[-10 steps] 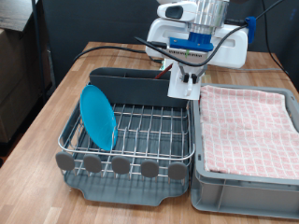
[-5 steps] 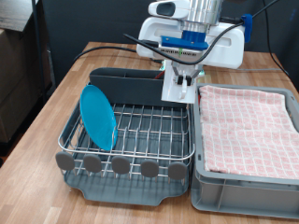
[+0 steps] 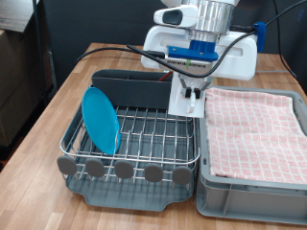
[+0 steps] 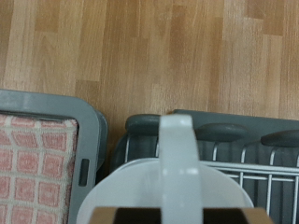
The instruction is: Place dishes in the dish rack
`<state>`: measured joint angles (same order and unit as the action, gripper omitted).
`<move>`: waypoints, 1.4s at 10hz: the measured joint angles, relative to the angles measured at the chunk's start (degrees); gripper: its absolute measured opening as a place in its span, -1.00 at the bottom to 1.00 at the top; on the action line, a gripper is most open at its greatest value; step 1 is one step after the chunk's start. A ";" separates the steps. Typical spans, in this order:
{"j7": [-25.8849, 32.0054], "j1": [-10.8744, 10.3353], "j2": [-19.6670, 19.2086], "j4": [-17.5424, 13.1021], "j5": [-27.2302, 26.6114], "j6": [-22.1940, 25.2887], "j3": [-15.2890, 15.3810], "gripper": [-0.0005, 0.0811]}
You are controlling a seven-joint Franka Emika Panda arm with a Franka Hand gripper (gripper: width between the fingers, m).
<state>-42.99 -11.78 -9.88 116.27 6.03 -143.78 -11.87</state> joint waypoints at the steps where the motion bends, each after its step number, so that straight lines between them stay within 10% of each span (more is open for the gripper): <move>1: 0.00 0.00 -0.93 -0.98 -0.42 0.00 0.11 -0.81; 14: 0.28 0.07 -12.20 -8.29 -5.07 -5.59 1.51 -0.81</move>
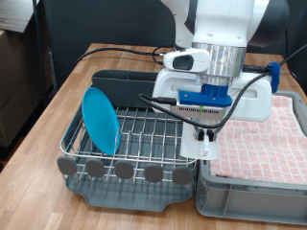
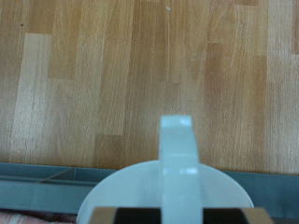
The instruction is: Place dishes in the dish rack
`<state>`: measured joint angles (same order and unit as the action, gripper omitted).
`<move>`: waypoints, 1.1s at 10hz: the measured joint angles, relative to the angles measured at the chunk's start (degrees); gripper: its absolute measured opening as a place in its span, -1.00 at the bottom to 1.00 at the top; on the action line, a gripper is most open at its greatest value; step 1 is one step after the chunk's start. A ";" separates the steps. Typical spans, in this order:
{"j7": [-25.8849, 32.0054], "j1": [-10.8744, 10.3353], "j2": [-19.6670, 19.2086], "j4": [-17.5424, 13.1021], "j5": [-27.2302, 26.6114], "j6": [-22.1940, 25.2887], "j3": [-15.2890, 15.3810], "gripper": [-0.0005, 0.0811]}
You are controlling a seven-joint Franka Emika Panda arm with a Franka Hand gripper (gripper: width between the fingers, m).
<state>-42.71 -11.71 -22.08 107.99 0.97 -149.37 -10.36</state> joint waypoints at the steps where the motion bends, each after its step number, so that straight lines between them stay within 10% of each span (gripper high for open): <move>1: -0.15 0.02 -0.47 0.00 0.00 -0.55 -0.09 -0.81; 11: -0.11 1.21 -4.97 -1.59 -0.08 -0.59 -0.81 -0.81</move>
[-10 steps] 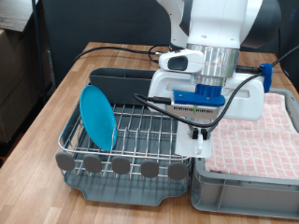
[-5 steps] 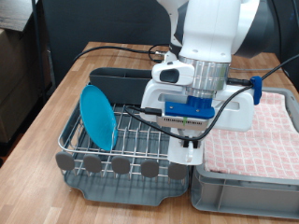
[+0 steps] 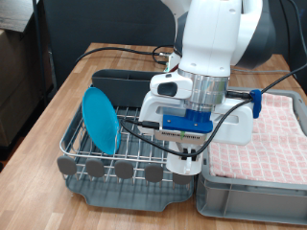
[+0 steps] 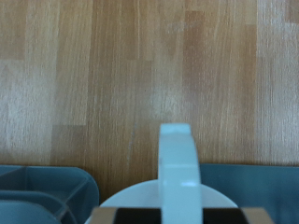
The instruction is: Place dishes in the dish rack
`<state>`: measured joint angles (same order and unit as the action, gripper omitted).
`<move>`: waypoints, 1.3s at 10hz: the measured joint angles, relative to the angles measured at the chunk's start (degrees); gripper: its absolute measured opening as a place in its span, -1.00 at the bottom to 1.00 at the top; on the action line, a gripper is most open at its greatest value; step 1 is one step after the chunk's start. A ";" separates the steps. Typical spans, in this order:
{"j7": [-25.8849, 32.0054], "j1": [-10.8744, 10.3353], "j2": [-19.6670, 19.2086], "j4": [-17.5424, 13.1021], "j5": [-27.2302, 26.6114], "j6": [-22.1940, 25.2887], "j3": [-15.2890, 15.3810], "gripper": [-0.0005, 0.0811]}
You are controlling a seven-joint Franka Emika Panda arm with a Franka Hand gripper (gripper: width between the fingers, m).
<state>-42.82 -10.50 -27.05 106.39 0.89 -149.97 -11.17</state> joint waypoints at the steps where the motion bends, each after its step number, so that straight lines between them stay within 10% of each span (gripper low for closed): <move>1: 0.10 0.15 -0.07 -0.18 -0.01 -0.54 0.07 -0.81; 13: 2.56 3.89 -4.89 -5.72 -3.56 1.40 3.57 -0.81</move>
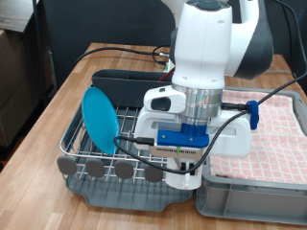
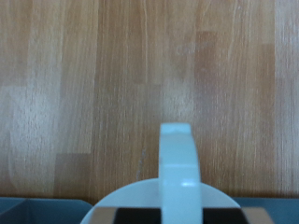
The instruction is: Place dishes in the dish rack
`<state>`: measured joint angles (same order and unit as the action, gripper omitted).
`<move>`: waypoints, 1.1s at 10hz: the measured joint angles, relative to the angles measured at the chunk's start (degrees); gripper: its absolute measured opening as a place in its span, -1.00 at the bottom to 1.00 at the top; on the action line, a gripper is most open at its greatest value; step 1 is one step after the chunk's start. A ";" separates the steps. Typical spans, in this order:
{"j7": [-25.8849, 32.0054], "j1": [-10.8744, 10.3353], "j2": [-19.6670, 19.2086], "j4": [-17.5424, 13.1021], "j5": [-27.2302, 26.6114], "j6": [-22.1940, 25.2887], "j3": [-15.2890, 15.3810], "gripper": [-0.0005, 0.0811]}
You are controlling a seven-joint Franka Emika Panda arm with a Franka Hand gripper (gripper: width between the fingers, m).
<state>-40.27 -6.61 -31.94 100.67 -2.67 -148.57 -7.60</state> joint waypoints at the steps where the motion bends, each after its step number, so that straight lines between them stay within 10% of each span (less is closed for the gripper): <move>1: -0.24 -0.05 -0.51 -0.48 0.14 1.16 -0.14 -0.81; 8: -0.58 -0.52 -1.31 -1.14 0.71 1.93 -1.07 -0.81; 11: -0.58 -0.63 -1.31 -1.27 0.71 3.04 -1.03 0.08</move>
<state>-40.85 -7.25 -33.25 99.40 -1.96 -145.53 -8.63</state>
